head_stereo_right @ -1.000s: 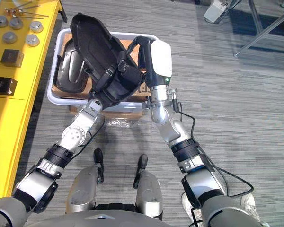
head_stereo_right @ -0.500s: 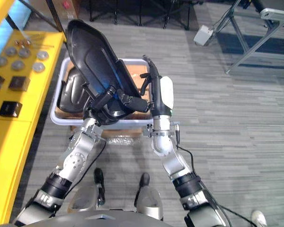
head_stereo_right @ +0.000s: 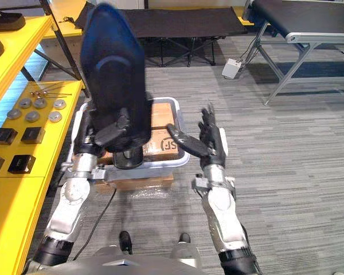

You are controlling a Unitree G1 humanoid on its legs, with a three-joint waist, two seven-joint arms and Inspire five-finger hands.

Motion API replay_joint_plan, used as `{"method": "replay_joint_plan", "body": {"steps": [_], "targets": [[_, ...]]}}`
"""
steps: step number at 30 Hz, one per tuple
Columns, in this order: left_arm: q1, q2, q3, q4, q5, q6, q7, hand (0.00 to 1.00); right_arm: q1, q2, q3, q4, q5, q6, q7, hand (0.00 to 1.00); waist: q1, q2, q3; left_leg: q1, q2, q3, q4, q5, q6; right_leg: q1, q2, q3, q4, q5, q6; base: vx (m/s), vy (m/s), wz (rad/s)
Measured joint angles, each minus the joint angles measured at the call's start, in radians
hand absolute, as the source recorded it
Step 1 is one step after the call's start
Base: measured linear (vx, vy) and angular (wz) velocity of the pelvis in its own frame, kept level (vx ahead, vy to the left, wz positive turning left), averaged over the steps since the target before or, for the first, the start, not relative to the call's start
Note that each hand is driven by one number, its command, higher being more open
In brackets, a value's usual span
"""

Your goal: Walk over and take three plastic housings, then place them on the shelf

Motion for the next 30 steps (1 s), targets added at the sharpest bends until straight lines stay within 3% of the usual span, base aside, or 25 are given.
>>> {"method": "replay_joint_plan", "body": {"steps": [4, 7, 13, 18, 24, 30], "targets": [[0.092, -0.004, 0.106, -0.008, 0.002, -0.021, 0.099, 0.00, 0.148, 0.029, -0.099, 0.001, 0.055, -0.002, 0.042, 1.00, -0.003, -0.001, -0.020, -0.003, -0.002, 0.004, 0.000, -0.001, -0.001, 0.001, 0.000, 0.000, -0.014, 0.001, 0.001, 0.01, 0.000, 0.00], [0.158, -0.024, 0.104, -0.027, -0.003, -0.021, 0.117, 0.00, 0.214, 0.071, -0.091, 0.008, 0.082, -0.002, 0.063, 1.00, -0.006, -0.008, -0.045, -0.003, -0.003, 0.005, 0.000, -0.003, -0.004, 0.005, 0.000, 0.001, -0.027, 0.004, 0.004, 0.05, -0.002, -0.01], [0.191, -0.041, 0.077, -0.052, -0.004, -0.021, 0.120, 0.00, 0.220, 0.112, -0.070, 0.063, 0.073, -0.002, 0.086, 1.00, -0.011, -0.013, -0.057, -0.003, -0.003, 0.001, 0.000, -0.006, -0.004, 0.008, -0.001, -0.001, -0.028, 0.004, 0.005, 0.00, 0.000, 0.01], [0.268, -0.088, 0.151, -0.135, -0.056, -0.021, 0.148, 0.00, 0.217, 0.109, -0.048, 0.105, 0.067, -0.001, 0.072, 1.00, -0.004, -0.007, -0.065, -0.011, -0.005, -0.026, 0.000, -0.007, -0.005, 0.023, 0.000, -0.034, -0.040, 0.003, 0.005, 0.00, -0.008, 0.16], [0.310, -0.177, 0.328, -0.224, -0.147, -0.043, 0.256, 0.00, 0.202, 0.106, 0.008, 0.153, 0.030, 0.030, 0.061, 1.00, 0.055, -0.007, -0.090, -0.037, -0.015, -0.124, 0.001, 0.004, -0.003, 0.067, 0.001, -0.141, -0.062, 0.003, 0.005, 0.02, -0.024, 0.46], [0.346, -0.231, 0.450, -0.316, -0.246, -0.122, 0.297, 0.00, 0.061, 0.093, 0.047, 0.256, -0.050, 0.062, 0.072, 1.00, 0.132, -0.029, -0.107, -0.084, -0.039, -0.246, 0.001, 0.025, 0.002, 0.093, -0.006, -0.263, -0.061, -0.014, 0.014, 0.00, -0.012, 0.66]]}}
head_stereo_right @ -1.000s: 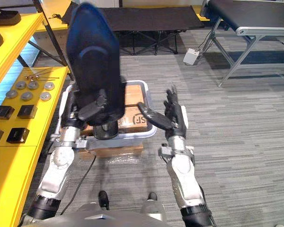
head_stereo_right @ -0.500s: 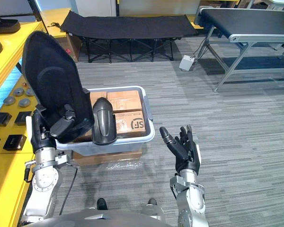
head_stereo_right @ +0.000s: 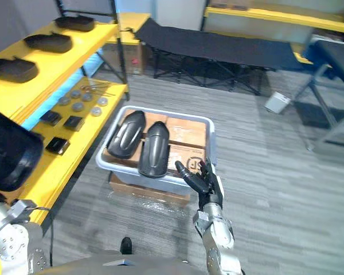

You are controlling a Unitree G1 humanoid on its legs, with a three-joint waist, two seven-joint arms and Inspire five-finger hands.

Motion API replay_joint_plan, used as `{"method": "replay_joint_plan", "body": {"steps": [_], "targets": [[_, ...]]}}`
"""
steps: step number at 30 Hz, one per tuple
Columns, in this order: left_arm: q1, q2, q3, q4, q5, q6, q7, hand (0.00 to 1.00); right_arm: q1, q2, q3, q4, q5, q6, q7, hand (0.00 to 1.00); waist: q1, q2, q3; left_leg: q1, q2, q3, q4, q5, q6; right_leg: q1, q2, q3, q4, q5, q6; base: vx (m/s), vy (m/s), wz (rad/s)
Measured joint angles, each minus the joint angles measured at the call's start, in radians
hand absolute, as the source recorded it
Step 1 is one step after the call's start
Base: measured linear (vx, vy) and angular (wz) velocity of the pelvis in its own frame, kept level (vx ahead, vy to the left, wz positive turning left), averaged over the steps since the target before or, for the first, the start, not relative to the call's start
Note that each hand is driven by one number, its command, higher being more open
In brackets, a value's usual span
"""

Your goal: Walk over and take three plastic housings, then place them on the shelf

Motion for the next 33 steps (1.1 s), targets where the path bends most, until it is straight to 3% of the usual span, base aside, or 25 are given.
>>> {"method": "replay_joint_plan", "body": {"steps": [3, 6, 9, 10, 11, 14, 17, 18, 19, 20, 22, 23, 24, 25, 26, 28, 29, 31, 33], "targets": [[0.010, -0.005, 0.058, 0.000, -0.002, -0.010, -0.002, 0.00, -0.111, -0.024, 0.040, 0.030, -0.036, 0.000, 0.010, 1.00, 0.042, -0.004, -0.002, -0.001, -0.007, -0.046, 0.000, 0.008, 0.003, 0.028, -0.003, -0.051, 0.001, 0.000, 0.000, -0.01, -0.001, 0.48], [0.039, -0.016, 0.088, 0.000, -0.027, -0.026, -0.073, 0.00, -0.207, -0.026, 0.048, 0.035, -0.034, 0.000, 0.005, 1.00, 0.072, -0.015, -0.006, -0.012, -0.022, -0.096, 0.000, 0.012, 0.000, 0.027, -0.017, -0.074, 0.043, -0.032, -0.001, -0.01, 0.028, 0.52], [0.033, -0.012, 0.078, 0.000, -0.044, -0.026, -0.159, 0.00, -0.236, -0.026, 0.043, 0.027, -0.033, -0.001, -0.027, 1.00, 0.055, -0.013, 0.000, -0.034, -0.029, -0.203, 0.000, 0.022, 0.017, -0.003, -0.010, 0.087, 0.155, -0.097, -0.065, 0.00, 0.051, 1.07], [0.025, -0.002, 0.062, 0.001, -0.055, -0.026, -0.202, 0.00, -0.216, -0.026, 0.032, 0.012, -0.033, -0.001, -0.037, 1.00, 0.030, -0.032, -0.002, -0.048, -0.045, -0.262, 0.000, 0.035, 0.017, -0.006, 0.003, 0.189, 0.177, -0.149, -0.068, -0.02, -0.027, 1.51], [0.014, 0.016, 0.044, 0.005, -0.075, -0.026, -0.236, 0.00, -0.195, -0.026, 0.011, -0.006, -0.034, -0.001, -0.035, 1.00, 0.021, -0.056, 0.006, -0.056, -0.069, -0.302, 0.000, 0.049, 0.011, -0.007, -0.001, 0.232, 0.198, -0.192, -0.068, -0.01, -0.068, 1.41], [0.014, 0.018, 0.033, 0.043, -0.075, -0.026, -0.256, 0.00, -0.191, -0.026, -0.023, -0.005, -0.035, 0.000, -0.032, 1.00, 0.021, -0.060, 0.016, -0.061, -0.078, -0.322, 0.010, 0.074, -0.004, -0.007, -0.003, 0.239, 0.235, -0.219, -0.034, -0.05, -0.102, 0.44], [0.012, 0.018, 0.025, 0.056, -0.076, -0.026, -0.272, 0.00, -0.191, -0.044, -0.063, -0.005, -0.034, -0.003, -0.011, 1.00, 0.016, -0.018, 0.045, -0.096, -0.070, -0.326, 0.058, 0.063, -0.015, -0.008, 0.017, 0.236, 0.237, -0.238, -0.017, -0.15, -0.080, 0.07], [0.013, 0.018, 0.005, 0.056, -0.074, -0.026, -0.287, 0.00, -0.185, -0.061, -0.080, -0.005, -0.035, -0.003, -0.004, 1.00, 0.004, 0.001, 0.059, -0.110, -0.062, -0.311, 0.072, 0.061, -0.011, -0.005, 0.025, 0.221, 0.246, -0.238, -0.017, -0.16, -0.075, 0.70], [0.005, 0.021, -0.031, 0.058, -0.072, -0.025, -0.317, 0.00, -0.165, -0.066, -0.122, -0.010, -0.035, -0.003, -0.002, 1.00, -0.030, 0.023, 0.072, -0.135, -0.024, -0.174, 0.092, 0.043, 0.015, 0.019, 0.036, 0.162, 0.242, -0.239, -0.019, -0.18, -0.092, 0.82], [0.000, 0.022, -0.041, 0.059, -0.071, -0.025, -0.322, 0.00, -0.157, -0.066, -0.133, -0.013, -0.034, -0.003, -0.003, 1.00, -0.037, 0.026, 0.074, -0.139, -0.016, -0.148, 0.096, 0.041, 0.023, 0.025, 0.037, 0.148, 0.241, -0.239, -0.019, -0.13, -0.076, 1.32], [-0.053, 0.042, -0.140, 0.109, -0.071, -0.025, -0.376, 0.00, -0.080, -0.065, -0.231, -0.038, -0.034, -0.004, -0.009, 1.00, -0.079, 0.045, 0.084, -0.163, 0.047, 0.131, 0.130, 0.005, 0.126, 0.073, 0.039, 0.030, 0.230, -0.237, -0.017, -0.08, -0.061, 1.62], [-0.065, 0.048, -0.163, 0.126, -0.070, -0.024, -0.389, 0.00, -0.058, -0.064, -0.249, -0.050, -0.035, -0.004, -0.013, 1.00, -0.090, 0.047, 0.086, -0.164, 0.061, 0.204, 0.136, -0.013, 0.145, 0.089, 0.039, 0.002, 0.220, -0.237, -0.017, -0.05, -0.050, 1.69], [-0.080, 0.054, -0.202, 0.153, -0.070, -0.024, -0.405, 0.00, -0.026, -0.063, -0.277, -0.071, -0.035, -0.007, -0.015, 1.00, -0.109, 0.052, 0.093, -0.165, 0.090, 0.335, 0.148, -0.050, 0.141, 0.113, 0.036, -0.042, 0.201, -0.237, -0.016, -0.04, 0.000, 1.23], [-0.082, 0.053, -0.225, 0.166, -0.070, -0.023, -0.412, 0.00, -0.013, -0.062, -0.290, -0.077, -0.035, -0.020, -0.016, 1.00, -0.116, 0.050, 0.100, -0.170, 0.112, 0.408, 0.161, -0.049, 0.129, 0.113, 0.024, -0.057, 0.194, -0.248, -0.025, -0.05, 0.026, 1.01], [-0.080, 0.054, -0.248, 0.170, -0.069, -0.015, -0.413, 0.00, -0.003, -0.061, -0.296, -0.083, -0.035, -0.040, -0.016, 1.00, -0.115, 0.086, 0.097, -0.181, 0.124, 0.424, 0.184, -0.037, 0.110, 0.111, 0.026, -0.060, 0.206, -0.268, -0.023, -0.03, 0.046, 0.44], [-0.073, 0.058, -0.259, 0.172, -0.066, 0.001, -0.404, 0.00, 0.005, -0.061, -0.285, -0.082, -0.035, -0.060, -0.011, 1.00, -0.111, 0.102, 0.093, -0.179, 0.125, 0.423, 0.178, -0.004, 0.074, 0.104, 0.035, -0.034, 0.214, -0.279, -0.017, 0.02, 0.024, -0.03], [-0.074, 0.068, -0.258, 0.172, -0.065, 0.001, -0.395, 0.00, 0.002, -0.061, -0.268, -0.082, -0.037, -0.076, -0.011, 1.00, -0.103, 0.109, 0.090, -0.179, 0.124, 0.427, 0.175, 0.019, 0.081, 0.094, 0.031, -0.013, 0.215, -0.276, -0.019, 0.06, 0.031, -0.27], [-0.076, 0.101, -0.258, 0.172, -0.062, 0.001, -0.391, 0.00, -0.001, -0.058, -0.244, -0.080, -0.089, -0.079, -0.042, 1.00, -0.103, 0.111, 0.086, -0.177, 0.118, 0.430, 0.177, 0.067, 0.086, 0.097, 0.020, -0.005, 0.218, -0.273, 0.000, 0.08, 0.048, -0.15], [-0.083, 0.133, -0.258, 0.166, -0.052, 0.002, -0.393, 0.00, -0.005, -0.050, -0.231, -0.080, -0.116, -0.080, -0.074, 1.00, -0.102, 0.087, 0.099, -0.177, 0.103, 0.437, 0.175, 0.071, 0.084, 0.091, 0.005, 0.017, 0.224, -0.262, 0.016, 0.10, 0.057, 0.01]]}}
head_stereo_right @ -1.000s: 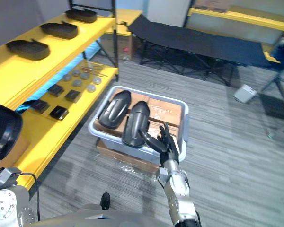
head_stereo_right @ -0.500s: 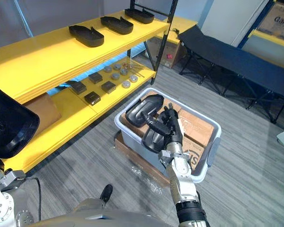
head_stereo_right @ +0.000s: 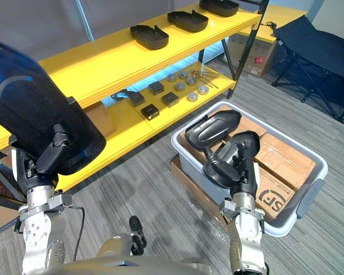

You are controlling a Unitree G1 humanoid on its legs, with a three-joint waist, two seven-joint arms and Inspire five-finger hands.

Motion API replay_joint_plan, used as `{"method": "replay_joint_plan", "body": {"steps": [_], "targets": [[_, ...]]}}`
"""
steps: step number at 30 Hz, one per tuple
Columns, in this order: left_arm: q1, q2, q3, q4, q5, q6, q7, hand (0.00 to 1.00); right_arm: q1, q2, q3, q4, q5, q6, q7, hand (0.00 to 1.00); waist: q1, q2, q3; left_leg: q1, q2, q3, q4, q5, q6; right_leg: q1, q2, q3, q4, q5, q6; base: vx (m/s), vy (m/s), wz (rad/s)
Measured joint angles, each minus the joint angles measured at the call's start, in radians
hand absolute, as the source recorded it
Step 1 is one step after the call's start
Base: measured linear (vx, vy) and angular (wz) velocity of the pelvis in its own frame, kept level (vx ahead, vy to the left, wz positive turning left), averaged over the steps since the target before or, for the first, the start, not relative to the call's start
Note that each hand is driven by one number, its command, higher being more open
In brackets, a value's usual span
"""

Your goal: Walk over and take three plastic housings, then place them on the shelf

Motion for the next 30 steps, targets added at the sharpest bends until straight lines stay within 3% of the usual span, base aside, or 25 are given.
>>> {"method": "replay_joint_plan", "body": {"steps": [2, 8, 15, 16, 17, 18, 19, 20, 21, 22, 23, 25, 27, 30], "targets": [[0.000, 0.030, 0.002, 0.000, 0.029, 0.015, 0.002, 0.00, -0.009, 0.013, 0.003, 0.000, 0.001, 0.000, -0.024, 1.00, 0.002, -0.024, 0.011, 0.000, -0.012, 0.008, 0.000, -0.004, 0.001, -0.004, -0.013, 0.013, 0.001, 0.012, 0.012, 0.09, 0.041, 0.00], [0.003, 0.038, 0.002, 0.000, 0.042, 0.030, 0.006, 0.00, -0.029, 0.013, 0.029, 0.001, 0.001, -0.024, -0.014, 1.00, 0.009, -0.029, 0.016, -0.001, -0.017, 0.009, 0.023, -0.029, 0.000, 0.001, -0.022, 0.025, 0.003, 0.015, 0.014, 0.02, 0.024, -0.01], [0.012, 0.034, 0.018, -0.001, 0.116, 0.031, 0.005, 0.00, -0.061, 0.013, 0.055, 0.002, -0.034, -0.062, 0.000, 1.00, 0.034, -0.030, 0.047, -0.059, -0.003, -0.012, 0.191, -0.133, 0.007, 0.009, -0.048, 0.008, 0.065, -0.073, 0.001, -0.05, 0.042, 0.13], [0.011, 0.035, 0.049, -0.008, 0.137, 0.031, 0.000, 0.00, -0.080, 0.030, 0.049, 0.001, -0.034, -0.063, -0.008, 1.00, 0.043, -0.055, 0.060, -0.083, -0.010, -0.005, 0.258, -0.180, 0.035, 0.008, -0.079, -0.005, 0.078, -0.095, -0.013, 0.07, 0.114, 0.17], [0.011, 0.036, 0.060, -0.011, 0.142, 0.031, -0.003, 0.00, -0.082, 0.038, 0.044, 0.001, -0.034, -0.065, -0.015, 1.00, 0.050, -0.063, 0.062, -0.087, -0.015, 0.000, 0.308, -0.210, 0.049, 0.011, -0.092, -0.009, 0.085, -0.101, -0.014, 0.12, 0.146, 0.16], [0.011, 0.037, 0.068, -0.012, 0.143, 0.031, -0.006, 0.00, -0.080, 0.044, 0.040, 0.001, -0.034, -0.066, -0.022, 1.00, 0.057, -0.067, 0.059, -0.082, -0.025, 0.007, 0.334, -0.253, 0.045, 0.017, -0.100, -0.018, 0.093, -0.109, -0.026, 0.22, 0.117, 0.31], [-0.001, 0.037, 0.085, -0.012, 0.142, 0.033, -0.010, 0.00, -0.079, 0.049, 0.031, 0.001, -0.031, -0.069, -0.027, 1.00, 0.049, -0.070, 0.056, -0.076, -0.057, -0.007, 0.324, -0.286, 0.031, 0.002, -0.130, -0.017, 0.204, -0.094, -0.031, 0.28, 0.152, 0.78], [-0.010, 0.037, 0.092, -0.012, 0.140, 0.036, -0.017, 0.00, -0.076, 0.046, 0.024, 0.002, -0.030, -0.070, -0.028, 1.00, 0.032, -0.079, 0.055, -0.071, -0.090, -0.043, 0.299, -0.286, 0.039, -0.074, -0.181, 0.015, 0.372, -0.046, -0.062, 0.27, 0.152, 0.90], [-0.010, 0.039, 0.098, -0.013, 0.141, 0.036, -0.023, 0.00, -0.077, 0.047, 0.021, 0.001, -0.030, -0.070, -0.028, 1.00, 0.030, -0.080, 0.054, -0.063, -0.101, -0.053, 0.283, -0.284, 0.041, -0.112, -0.198, 0.039, 0.446, -0.006, -0.083, 0.27, 0.155, 0.82], [-0.009, 0.043, 0.111, -0.013, 0.142, 0.039, -0.029, 0.00, -0.079, 0.050, 0.017, 0.001, -0.030, -0.072, -0.025, 1.00, 0.029, -0.083, 0.054, -0.036, -0.122, -0.075, 0.241, -0.282, 0.048, -0.170, -0.217, 0.093, 0.567, 0.097, -0.109, 0.33, 0.150, 0.57], [-0.011, 0.048, 0.122, -0.013, 0.141, 0.041, -0.027, 0.00, -0.080, 0.056, 0.016, 0.000, -0.034, -0.081, -0.019, 1.00, 0.023, -0.088, 0.052, -0.003, -0.141, -0.104, 0.198, -0.277, 0.065, -0.227, -0.215, 0.156, 0.678, 0.098, -0.096, 0.36, 0.133, 0.55], [-0.012, 0.048, 0.125, -0.013, 0.142, 0.042, -0.020, 0.00, -0.082, 0.062, 0.016, -0.004, -0.038, -0.089, -0.011, 1.00, 0.018, -0.084, 0.053, 0.047, -0.152, -0.143, 0.153, -0.271, 0.063, -0.283, -0.184, 0.197, 0.740, 0.037, -0.102, 0.35, 0.082, 0.61], [-0.017, 0.051, 0.128, -0.013, 0.141, 0.042, -0.017, 0.00, -0.076, 0.075, 0.015, -0.030, -0.038, -0.090, 0.005, 1.00, 0.001, -0.079, 0.050, 0.115, -0.153, -0.198, 0.109, -0.264, 0.055, -0.328, -0.124, 0.200, 0.673, -0.017, -0.103, 0.42, 0.043, 0.84], [-0.068, 0.066, 0.123, -0.012, 0.141, 0.043, -0.015, 0.00, -0.072, 0.074, -0.010, -0.114, -0.037, -0.101, 0.035, 1.00, -0.006, -0.075, 0.047, 0.133, -0.145, -0.289, 0.080, -0.264, 0.039, -0.434, -0.048, 0.280, 0.434, -0.021, -0.099, 0.24, -0.029, 0.85]]}}
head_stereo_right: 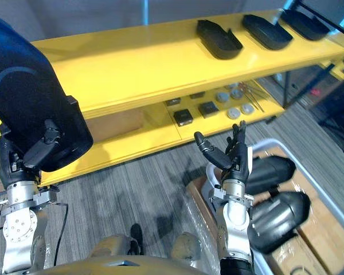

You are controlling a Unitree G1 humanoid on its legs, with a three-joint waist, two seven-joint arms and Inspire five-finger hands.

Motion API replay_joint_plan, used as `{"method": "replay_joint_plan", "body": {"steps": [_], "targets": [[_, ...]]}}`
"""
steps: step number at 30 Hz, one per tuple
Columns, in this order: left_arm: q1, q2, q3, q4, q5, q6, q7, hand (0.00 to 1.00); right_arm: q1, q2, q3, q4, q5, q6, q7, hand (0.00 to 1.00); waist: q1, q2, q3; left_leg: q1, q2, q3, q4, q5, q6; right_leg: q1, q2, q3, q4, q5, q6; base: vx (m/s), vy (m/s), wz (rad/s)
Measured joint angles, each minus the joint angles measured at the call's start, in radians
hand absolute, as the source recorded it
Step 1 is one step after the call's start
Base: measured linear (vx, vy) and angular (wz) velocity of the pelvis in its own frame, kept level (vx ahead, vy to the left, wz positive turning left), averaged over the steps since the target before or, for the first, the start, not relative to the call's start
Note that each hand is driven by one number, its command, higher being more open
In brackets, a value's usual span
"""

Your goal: Walk over and take three plastic housings, then place them on the shelf

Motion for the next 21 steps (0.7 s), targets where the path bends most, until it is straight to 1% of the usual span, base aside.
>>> {"method": "replay_joint_plan", "body": {"steps": [1, 2, 3, 4, 5, 6, 7, 8, 10, 11, 14, 15, 17, 18, 19, 20, 21], "targets": [[-0.013, 0.004, -0.004, 0.000, 0.000, 0.001, 0.000, 0.00, 0.000, -0.001, -0.011, -0.018, 0.001, -0.001, 0.009, 1.00, -0.004, 0.001, 0.000, 0.001, 0.006, -0.029, -0.002, -0.002, -0.010, -0.025, 0.017, 0.029, -0.073, 0.012, 0.016, 0.23, -0.095, 0.91], [-0.017, 0.005, -0.006, 0.001, 0.000, 0.001, 0.001, 0.00, 0.001, -0.003, -0.018, -0.031, 0.001, -0.002, 0.018, 1.00, -0.010, -0.001, -0.001, 0.012, 0.013, -0.059, -0.002, -0.008, -0.028, -0.035, 0.031, 0.052, -0.157, 0.041, 0.054, 0.29, -0.147, 0.87], [-0.011, 0.005, -0.006, 0.003, 0.000, 0.002, 0.000, 0.00, 0.007, -0.005, -0.021, -0.042, 0.001, -0.002, 0.027, 1.00, -0.013, -0.007, -0.005, 0.031, 0.013, -0.074, -0.004, -0.017, -0.043, -0.027, 0.031, 0.051, -0.215, 0.088, 0.062, 0.25, -0.158, 0.72], [-0.001, 0.008, -0.003, 0.003, -0.001, 0.002, 0.001, 0.00, 0.011, -0.006, -0.021, -0.048, 0.002, -0.002, 0.036, 1.00, -0.010, -0.021, -0.014, 0.047, 0.009, -0.081, -0.003, -0.027, -0.060, -0.017, 0.027, 0.050, -0.266, 0.175, 0.056, 0.28, -0.217, 0.49], [0.008, 0.015, 0.005, 0.003, -0.003, 0.002, 0.001, 0.00, 0.011, -0.006, -0.020, -0.049, 0.007, -0.001, 0.051, 1.00, -0.001, -0.051, -0.033, 0.065, -0.002, -0.084, 0.000, -0.044, -0.086, 0.001, 0.028, 0.046, -0.335, 0.335, 0.050, 0.23, -0.214, 0.29], [0.010, 0.013, 0.007, 0.005, -0.003, 0.001, 0.001, 0.00, 0.009, -0.015, -0.020, -0.049, 0.011, 0.000, 0.057, 1.00, 0.008, -0.055, -0.041, 0.071, -0.001, -0.084, 0.002, -0.055, -0.097, 0.021, 0.027, 0.026, -0.356, 0.315, 0.045, 0.28, -0.271, 0.10], [0.023, 0.001, 0.006, 0.007, -0.008, 0.001, 0.001, 0.00, -0.003, -0.045, -0.020, -0.048, 0.011, 0.003, 0.069, 1.00, 0.024, -0.035, -0.058, 0.065, 0.027, -0.083, 0.017, -0.074, -0.119, 0.069, 0.056, 0.014, -0.454, 0.321, 0.051, 0.25, -0.236, -0.03], [0.029, -0.008, 0.005, 0.008, -0.008, 0.002, -0.004, 0.00, -0.015, -0.079, -0.020, -0.048, 0.011, 0.003, 0.075, 1.00, 0.032, -0.015, -0.068, 0.058, 0.051, -0.084, 0.028, -0.087, -0.132, 0.109, 0.086, -0.002, -0.540, 0.345, 0.045, 0.26, -0.238, -0.04], [0.033, -0.034, 0.002, 0.008, -0.007, 0.002, -0.023, 0.00, -0.015, -0.112, -0.022, -0.048, 0.011, 0.007, 0.083, 1.00, 0.033, 0.008, -0.080, 0.064, 0.078, -0.082, 0.026, -0.097, -0.147, 0.159, 0.122, -0.019, -0.625, 0.375, 0.032, 0.17, -0.164, 0.05], [0.033, -0.049, -0.005, 0.007, -0.007, 0.002, -0.029, 0.00, -0.017, -0.119, -0.023, -0.049, 0.011, 0.009, 0.085, 1.00, 0.032, 0.017, -0.085, 0.080, 0.089, -0.078, 0.013, -0.097, -0.149, 0.177, 0.136, -0.019, -0.645, 0.378, 0.029, 0.12, -0.120, 0.01], [0.032, -0.059, -0.021, 0.007, -0.006, 0.001, -0.053, 0.00, -0.020, -0.119, -0.027, -0.049, 0.021, 0.011, 0.076, 1.00, 0.027, 0.032, -0.096, 0.094, 0.096, -0.061, -0.004, -0.098, -0.151, 0.185, 0.146, -0.008, -0.661, 0.380, 0.025, 0.07, -0.064, -0.13], [0.032, -0.059, -0.023, 0.007, -0.006, 0.001, -0.057, 0.00, -0.018, -0.118, -0.027, -0.049, 0.025, 0.013, 0.074, 1.00, 0.024, 0.034, -0.097, 0.094, 0.096, -0.059, -0.004, -0.098, -0.151, 0.184, 0.146, -0.006, -0.662, 0.380, 0.025, 0.01, -0.007, -0.11], [0.032, -0.059, -0.027, 0.007, -0.006, 0.001, -0.070, 0.00, -0.007, -0.108, -0.028, -0.054, 0.058, 0.015, 0.070, 1.00, 0.005, 0.033, -0.100, 0.097, 0.096, -0.052, -0.005, -0.099, -0.151, 0.184, 0.147, -0.001, -0.664, 0.380, 0.026, -0.01, 0.006, -0.08], [0.032, -0.059, -0.027, 0.007, -0.006, 0.001, -0.069, 0.00, -0.003, -0.104, -0.030, -0.059, 0.059, 0.015, 0.070, 1.00, 0.004, 0.033, -0.100, 0.096, 0.096, -0.049, -0.001, -0.100, -0.152, 0.183, 0.148, 0.002, -0.664, 0.380, 0.025, -0.01, 0.006, -0.17], [0.033, -0.059, -0.028, 0.007, -0.007, 0.001, -0.067, 0.00, 0.003, -0.098, -0.034, -0.070, 0.063, 0.015, 0.071, 1.00, 0.004, 0.036, -0.098, 0.094, 0.103, -0.037, 0.021, -0.111, -0.156, 0.181, 0.154, 0.021, -0.660, 0.376, 0.023, -0.01, -0.013, -0.33], [0.035, -0.059, -0.030, 0.008, -0.007, 0.001, -0.059, 0.00, 0.007, -0.088, -0.033, -0.080, 0.088, 0.015, 0.078, 1.00, 0.007, 0.040, -0.095, 0.091, 0.116, -0.017, 0.062, -0.121, -0.169, 0.180, 0.168, 0.029, -0.646, 0.358, 0.008, -0.01, -0.029, -0.37], [0.034, -0.058, -0.030, 0.009, -0.007, 0.001, -0.054, 0.00, 0.008, -0.078, -0.033, -0.084, 0.099, 0.015, 0.080, 1.00, 0.005, 0.039, -0.092, 0.077, 0.122, -0.012, 0.110, -0.127, -0.178, 0.180, 0.168, 0.042, -0.628, 0.346, 0.004, -0.02, -0.032, -0.31]]}}
